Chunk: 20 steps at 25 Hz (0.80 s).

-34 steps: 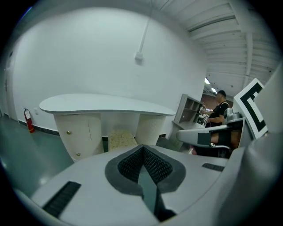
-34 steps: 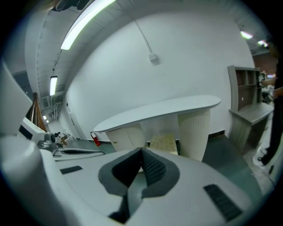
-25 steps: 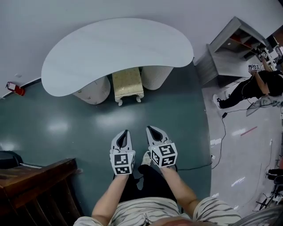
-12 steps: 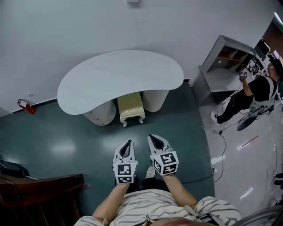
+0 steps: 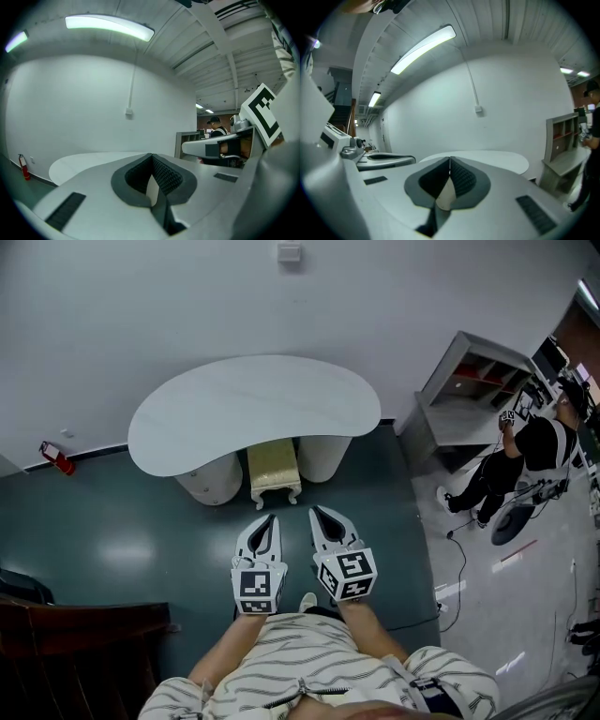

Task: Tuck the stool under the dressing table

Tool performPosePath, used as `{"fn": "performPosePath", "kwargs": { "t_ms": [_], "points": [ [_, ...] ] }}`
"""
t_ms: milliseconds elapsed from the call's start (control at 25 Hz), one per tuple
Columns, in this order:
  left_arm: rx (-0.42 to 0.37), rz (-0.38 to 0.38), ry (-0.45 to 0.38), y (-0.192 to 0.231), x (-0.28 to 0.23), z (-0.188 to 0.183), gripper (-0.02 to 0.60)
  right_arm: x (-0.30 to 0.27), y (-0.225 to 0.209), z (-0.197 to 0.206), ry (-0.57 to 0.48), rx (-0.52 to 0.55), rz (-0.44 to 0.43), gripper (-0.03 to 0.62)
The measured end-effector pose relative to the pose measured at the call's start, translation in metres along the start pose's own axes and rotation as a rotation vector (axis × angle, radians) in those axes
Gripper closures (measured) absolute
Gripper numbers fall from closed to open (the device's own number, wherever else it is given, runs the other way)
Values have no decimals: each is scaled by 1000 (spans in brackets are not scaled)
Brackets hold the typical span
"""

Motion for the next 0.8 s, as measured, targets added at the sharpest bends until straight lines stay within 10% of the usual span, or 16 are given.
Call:
{"fn": "performPosePath", "kwargs": {
  "t_ms": [800],
  "points": [
    [-123,20,-177,-14,7,-86,575,18,1,-82,-222,20,-31,580]
  ]
}}
Point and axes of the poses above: the fingertips, and each gripper's own axes: x backward along the fingers, y to its left, z out of its underside, the point moved 2 cm from there along x, backward along the fingers, and after that the axes turned 15 degrees about z, right-handed, at the moved point
